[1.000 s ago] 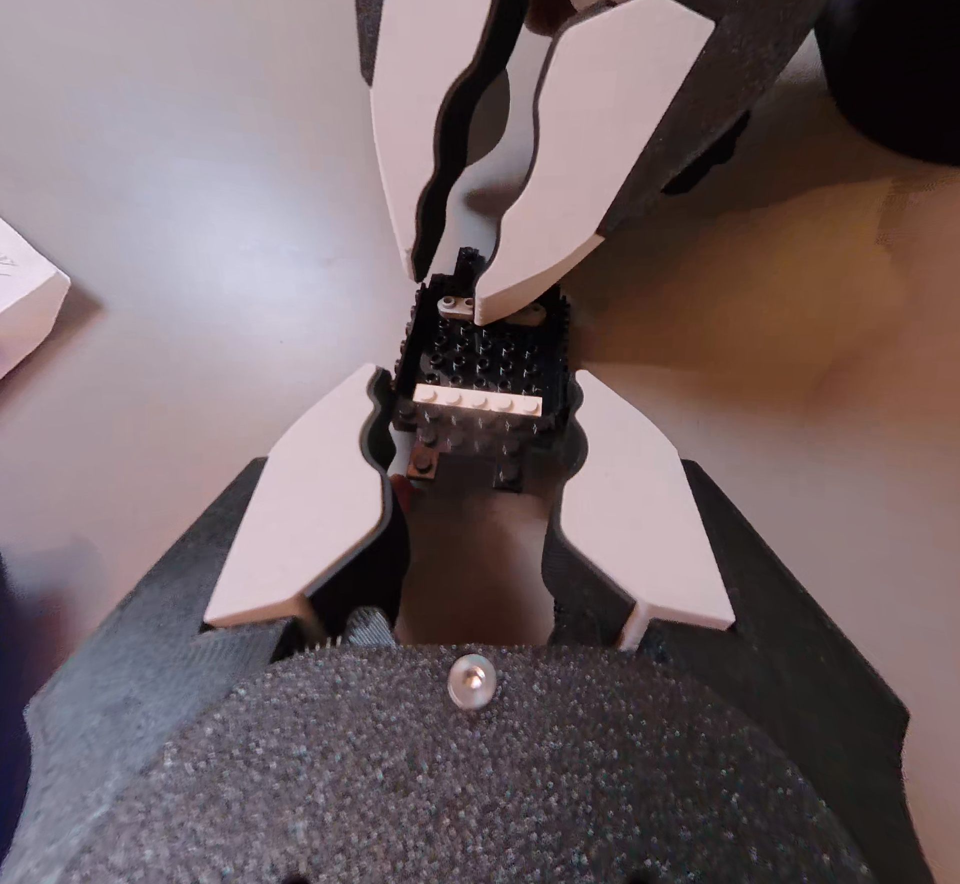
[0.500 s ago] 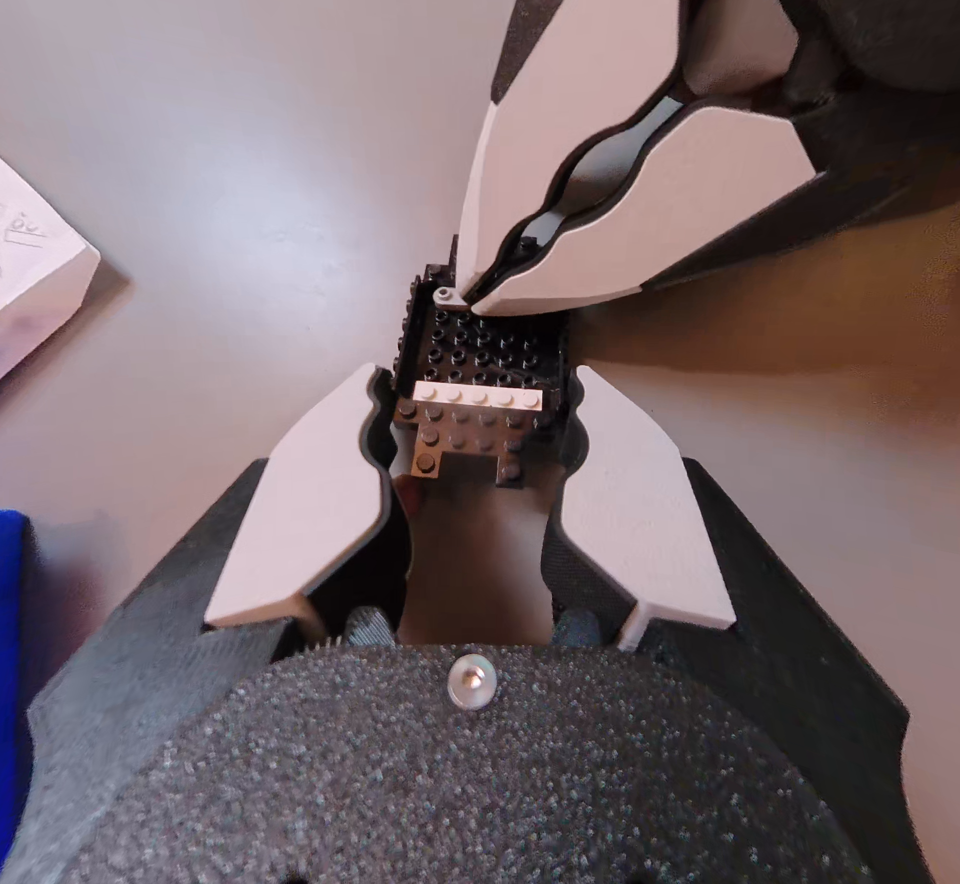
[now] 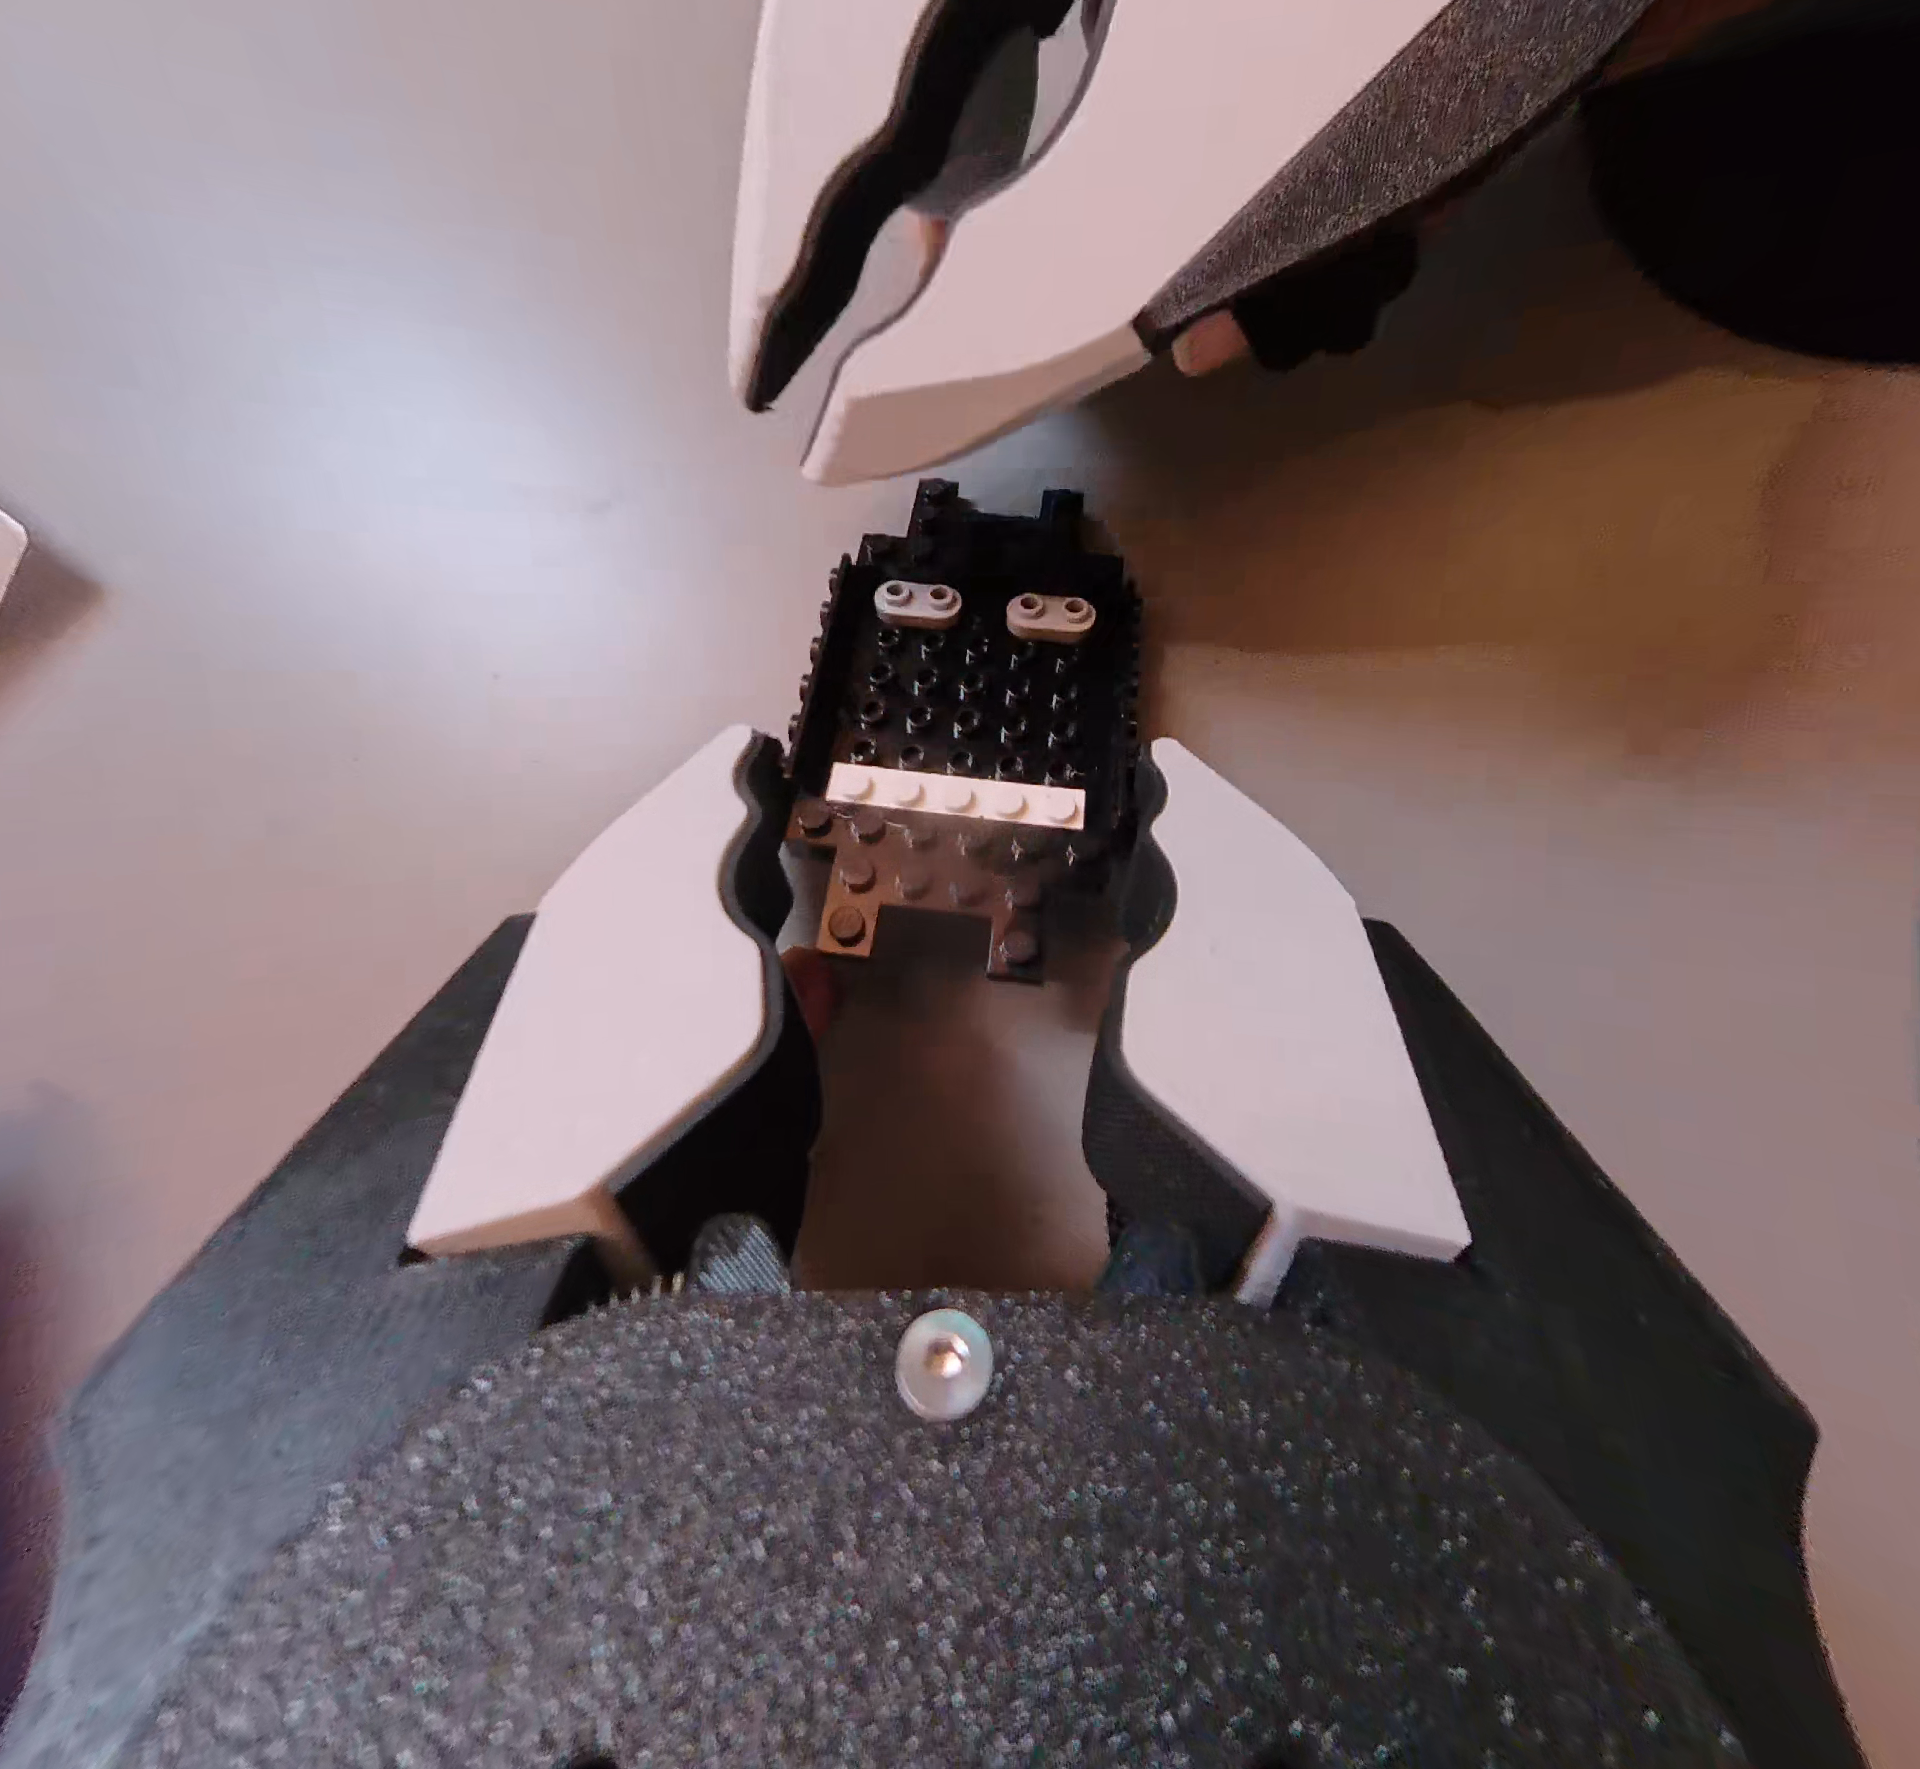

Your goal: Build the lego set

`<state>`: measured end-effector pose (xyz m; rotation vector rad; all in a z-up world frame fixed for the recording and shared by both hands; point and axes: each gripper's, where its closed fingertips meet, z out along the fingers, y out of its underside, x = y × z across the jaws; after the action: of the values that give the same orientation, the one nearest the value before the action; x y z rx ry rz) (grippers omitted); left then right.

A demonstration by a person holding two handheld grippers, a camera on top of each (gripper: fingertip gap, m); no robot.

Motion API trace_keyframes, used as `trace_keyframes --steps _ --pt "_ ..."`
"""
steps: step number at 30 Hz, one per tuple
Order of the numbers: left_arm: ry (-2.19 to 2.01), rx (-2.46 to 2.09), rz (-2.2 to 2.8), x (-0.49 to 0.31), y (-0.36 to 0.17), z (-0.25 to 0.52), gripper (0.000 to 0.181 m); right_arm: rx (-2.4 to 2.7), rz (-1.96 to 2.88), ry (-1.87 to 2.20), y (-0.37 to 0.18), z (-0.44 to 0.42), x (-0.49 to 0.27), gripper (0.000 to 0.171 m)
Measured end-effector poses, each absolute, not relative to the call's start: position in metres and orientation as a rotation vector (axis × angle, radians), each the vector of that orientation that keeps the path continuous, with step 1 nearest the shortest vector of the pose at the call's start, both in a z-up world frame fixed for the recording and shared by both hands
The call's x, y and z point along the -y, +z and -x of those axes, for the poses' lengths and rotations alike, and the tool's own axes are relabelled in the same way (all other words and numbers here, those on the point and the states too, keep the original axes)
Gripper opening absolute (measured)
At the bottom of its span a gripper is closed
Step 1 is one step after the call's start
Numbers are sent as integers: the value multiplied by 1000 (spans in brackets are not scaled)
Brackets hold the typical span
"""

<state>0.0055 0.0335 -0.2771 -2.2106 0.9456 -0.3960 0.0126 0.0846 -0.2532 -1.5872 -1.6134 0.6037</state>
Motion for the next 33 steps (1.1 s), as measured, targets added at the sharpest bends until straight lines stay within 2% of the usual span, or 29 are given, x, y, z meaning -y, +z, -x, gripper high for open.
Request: trace_keyframes --steps 8,33 --pt "-397 -949 2175 -31 -275 -7 64 1737 1581 842 -254 -17 -61 18" --pt "-266 -969 2063 -45 -273 3 63 1878 1493 758 -265 -23 -49 21"
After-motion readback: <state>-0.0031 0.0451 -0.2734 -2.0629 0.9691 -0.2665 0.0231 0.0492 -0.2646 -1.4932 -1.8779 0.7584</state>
